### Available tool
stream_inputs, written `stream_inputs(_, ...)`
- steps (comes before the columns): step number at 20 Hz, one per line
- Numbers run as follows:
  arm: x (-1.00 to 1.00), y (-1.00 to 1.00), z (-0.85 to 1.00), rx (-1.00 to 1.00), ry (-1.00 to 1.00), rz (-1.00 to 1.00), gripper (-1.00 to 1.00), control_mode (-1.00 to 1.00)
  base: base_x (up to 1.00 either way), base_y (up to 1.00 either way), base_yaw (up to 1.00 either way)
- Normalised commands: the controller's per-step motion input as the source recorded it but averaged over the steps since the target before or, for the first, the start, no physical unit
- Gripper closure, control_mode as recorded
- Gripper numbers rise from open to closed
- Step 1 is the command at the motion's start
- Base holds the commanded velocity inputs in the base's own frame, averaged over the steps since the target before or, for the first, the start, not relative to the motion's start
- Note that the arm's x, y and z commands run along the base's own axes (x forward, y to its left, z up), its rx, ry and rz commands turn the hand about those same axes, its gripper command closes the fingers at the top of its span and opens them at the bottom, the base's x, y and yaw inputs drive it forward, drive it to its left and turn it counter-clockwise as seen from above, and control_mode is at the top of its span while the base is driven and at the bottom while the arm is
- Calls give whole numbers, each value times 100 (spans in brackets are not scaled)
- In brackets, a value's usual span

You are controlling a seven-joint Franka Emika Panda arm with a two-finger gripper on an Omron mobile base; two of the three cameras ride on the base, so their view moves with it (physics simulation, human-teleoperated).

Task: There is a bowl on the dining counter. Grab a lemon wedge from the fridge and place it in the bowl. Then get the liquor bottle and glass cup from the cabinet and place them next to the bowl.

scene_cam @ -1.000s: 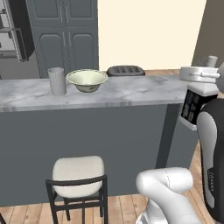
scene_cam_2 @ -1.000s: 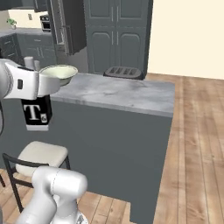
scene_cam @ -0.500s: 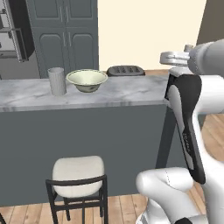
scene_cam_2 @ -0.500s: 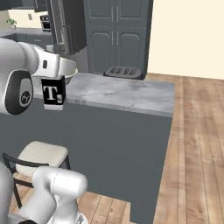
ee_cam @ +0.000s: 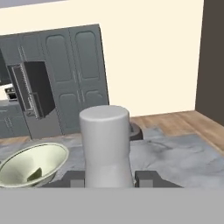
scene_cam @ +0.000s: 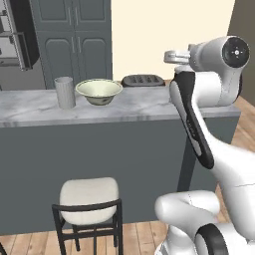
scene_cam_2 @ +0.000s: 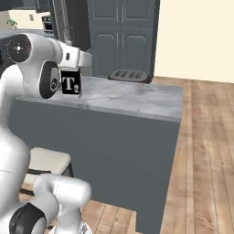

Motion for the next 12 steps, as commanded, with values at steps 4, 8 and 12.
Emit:
stream_inputs(4, 100, 13, -3, 0, 0, 3, 100, -100, 0, 0, 0)
stream_inputs(8, 90, 15, -20, 0, 0, 5, 100, -100, 0, 0, 0)
stream_inputs(12, 70, 20, -40, 0, 0, 7, 100, -100, 0, 0, 0)
